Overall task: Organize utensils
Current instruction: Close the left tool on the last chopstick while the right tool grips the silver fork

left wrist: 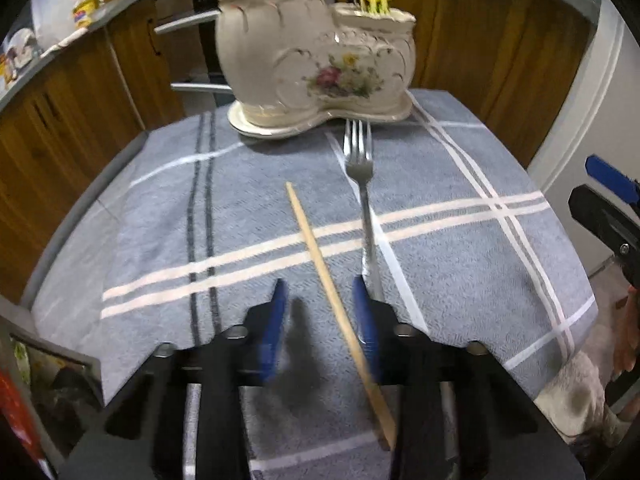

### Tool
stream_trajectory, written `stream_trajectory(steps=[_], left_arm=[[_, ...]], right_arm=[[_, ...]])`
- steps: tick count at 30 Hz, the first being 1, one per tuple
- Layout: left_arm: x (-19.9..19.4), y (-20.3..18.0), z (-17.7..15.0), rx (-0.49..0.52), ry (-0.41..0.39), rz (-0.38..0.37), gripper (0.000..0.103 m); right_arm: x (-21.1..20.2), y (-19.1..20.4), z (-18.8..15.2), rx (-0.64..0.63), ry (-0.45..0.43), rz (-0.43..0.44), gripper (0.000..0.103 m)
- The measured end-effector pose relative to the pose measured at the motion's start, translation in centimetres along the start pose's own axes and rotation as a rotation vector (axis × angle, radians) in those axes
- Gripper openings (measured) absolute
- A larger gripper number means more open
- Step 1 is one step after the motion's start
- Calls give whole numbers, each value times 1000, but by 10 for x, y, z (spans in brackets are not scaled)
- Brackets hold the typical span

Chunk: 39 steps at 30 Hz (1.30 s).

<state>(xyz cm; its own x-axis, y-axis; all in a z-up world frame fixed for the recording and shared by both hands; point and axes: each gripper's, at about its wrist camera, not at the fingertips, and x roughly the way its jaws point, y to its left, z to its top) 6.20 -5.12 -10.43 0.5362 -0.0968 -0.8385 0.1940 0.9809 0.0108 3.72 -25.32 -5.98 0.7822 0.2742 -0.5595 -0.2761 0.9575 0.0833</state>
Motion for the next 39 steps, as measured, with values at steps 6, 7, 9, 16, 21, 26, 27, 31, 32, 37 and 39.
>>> stream_trajectory(steps=[6,7,9,16,21,26,27,31,32,37,39], left_arm=[[8,-2,3,1,31,-5,27],[9,-2,3,9,36,4,25],[12,-1,2,24,48,12,23],[8,9,-1,24,67,17,22],[6,7,-6,57,57,14,9],[5,21,-5,34,33,-15,6],[4,24,-6,28,27,-23,6],[-10,33,-8,12,-17,-49,6],[-13,35,-9,11,-28,-51,6],[-25,46,-11,-8,-71,-80,6],[-27,50,-12,-17,-85,-89,6]], right_arm=[[5,-2,-1,10,14,8,97],[6,-1,-1,8,14,8,97],[7,-1,-1,5,14,13,97],[9,0,-2,-5,23,22,97],[18,5,-4,-3,56,35,97],[31,16,-5,-1,113,48,97],[34,18,-5,4,128,50,97],[52,31,-2,27,218,80,97],[57,35,0,31,240,91,97],[88,64,18,7,320,95,76],[103,75,21,3,357,81,65]])
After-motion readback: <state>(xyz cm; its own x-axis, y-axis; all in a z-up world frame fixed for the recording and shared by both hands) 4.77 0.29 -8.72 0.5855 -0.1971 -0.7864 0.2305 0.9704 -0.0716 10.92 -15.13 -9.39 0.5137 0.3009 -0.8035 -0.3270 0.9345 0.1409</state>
